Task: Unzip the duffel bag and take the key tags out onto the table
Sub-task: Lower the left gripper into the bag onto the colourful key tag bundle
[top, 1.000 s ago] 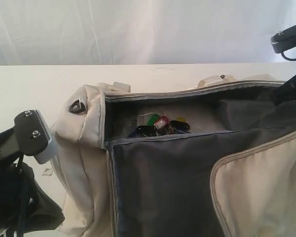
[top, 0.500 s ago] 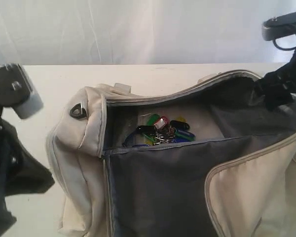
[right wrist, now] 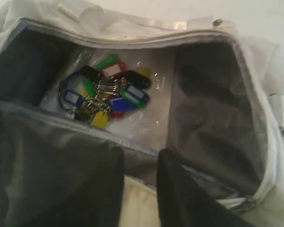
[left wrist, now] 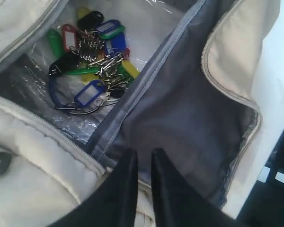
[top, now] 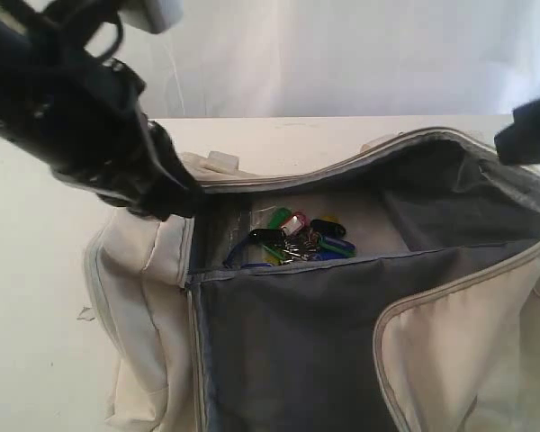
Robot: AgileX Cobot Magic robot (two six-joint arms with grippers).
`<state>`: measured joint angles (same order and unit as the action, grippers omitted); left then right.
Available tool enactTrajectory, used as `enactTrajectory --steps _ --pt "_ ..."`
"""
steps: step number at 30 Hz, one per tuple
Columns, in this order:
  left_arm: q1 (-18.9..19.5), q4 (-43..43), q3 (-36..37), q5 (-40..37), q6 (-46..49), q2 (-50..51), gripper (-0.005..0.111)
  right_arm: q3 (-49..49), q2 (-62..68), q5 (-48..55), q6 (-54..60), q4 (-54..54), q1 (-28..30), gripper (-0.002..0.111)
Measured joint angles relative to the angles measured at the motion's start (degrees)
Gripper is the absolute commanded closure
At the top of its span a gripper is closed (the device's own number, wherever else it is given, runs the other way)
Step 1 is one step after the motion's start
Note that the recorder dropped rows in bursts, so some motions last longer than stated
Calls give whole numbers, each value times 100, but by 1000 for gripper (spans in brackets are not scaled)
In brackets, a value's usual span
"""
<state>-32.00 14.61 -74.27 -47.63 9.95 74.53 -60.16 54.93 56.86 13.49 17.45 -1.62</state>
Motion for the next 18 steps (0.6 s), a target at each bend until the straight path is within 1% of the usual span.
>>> enactTrajectory --steps 3,6,12,18 --pt "0 65 -229 0 75 585 90 504 -245 -78 327 284 0 102" --pt "-24 65 -415 41 200 1085 90 978 -396 -287 573 519 0 106" --pt "-204 23 -796 655 470 1953 89 1514 -435 -673 851 677 -201 106" --pt "-214 -370 -1154 1118 512 2744 89 1640 -439 -881 921 730 -404 106"
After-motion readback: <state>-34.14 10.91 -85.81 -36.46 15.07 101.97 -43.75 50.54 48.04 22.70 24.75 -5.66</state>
